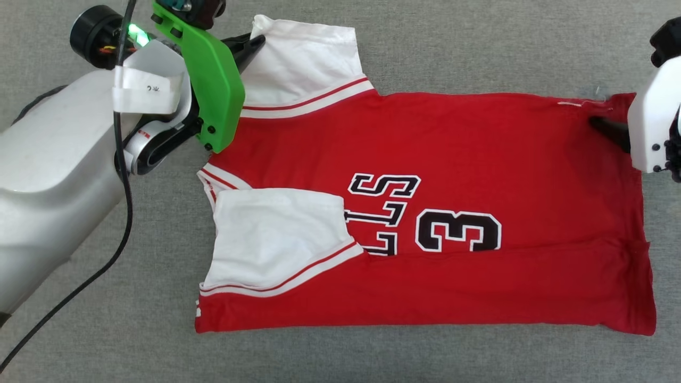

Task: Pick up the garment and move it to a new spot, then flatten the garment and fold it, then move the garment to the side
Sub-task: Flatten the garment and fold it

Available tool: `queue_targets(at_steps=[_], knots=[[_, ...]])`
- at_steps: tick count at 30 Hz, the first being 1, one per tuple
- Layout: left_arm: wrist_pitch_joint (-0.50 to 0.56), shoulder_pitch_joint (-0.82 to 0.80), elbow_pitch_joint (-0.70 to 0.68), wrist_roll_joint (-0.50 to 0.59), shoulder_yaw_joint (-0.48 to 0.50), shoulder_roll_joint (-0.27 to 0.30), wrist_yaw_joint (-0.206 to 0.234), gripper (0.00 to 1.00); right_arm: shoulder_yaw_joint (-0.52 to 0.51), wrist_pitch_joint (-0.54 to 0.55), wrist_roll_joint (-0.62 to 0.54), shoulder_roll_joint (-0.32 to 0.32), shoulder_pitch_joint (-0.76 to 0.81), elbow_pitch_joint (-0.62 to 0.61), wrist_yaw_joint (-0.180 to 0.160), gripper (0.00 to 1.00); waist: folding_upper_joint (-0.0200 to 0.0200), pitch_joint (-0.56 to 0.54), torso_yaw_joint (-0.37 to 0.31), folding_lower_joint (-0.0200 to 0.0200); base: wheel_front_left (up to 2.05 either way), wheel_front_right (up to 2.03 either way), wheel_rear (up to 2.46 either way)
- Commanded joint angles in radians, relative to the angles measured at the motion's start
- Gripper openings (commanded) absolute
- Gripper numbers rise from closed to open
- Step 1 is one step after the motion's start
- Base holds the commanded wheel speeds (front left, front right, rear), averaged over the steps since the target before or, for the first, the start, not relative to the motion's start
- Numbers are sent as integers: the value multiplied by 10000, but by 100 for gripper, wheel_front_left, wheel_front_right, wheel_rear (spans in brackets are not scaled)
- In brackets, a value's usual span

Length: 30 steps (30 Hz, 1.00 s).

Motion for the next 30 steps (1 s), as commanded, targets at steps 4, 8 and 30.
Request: queue_targets(at_steps=[4, 8, 30], knots=[[-193, 347, -4, 135, 2, 18, 83, 0, 938, -31, 128, 69, 203, 479, -7, 100, 0, 89, 136, 0, 0, 0, 0], [-322, 489, 111, 85, 1, 41, 76, 0, 1339, -328, 401, 26, 265, 747, -7, 0, 0, -56, 50, 0, 0, 0, 0], [-1490, 3539, -1593, -173, -560, 1355, 1215, 0, 2254, -5226, 1344, -988, 2343, -346, -7, 0, 0, -2729, -88, 0, 0, 0, 0]])
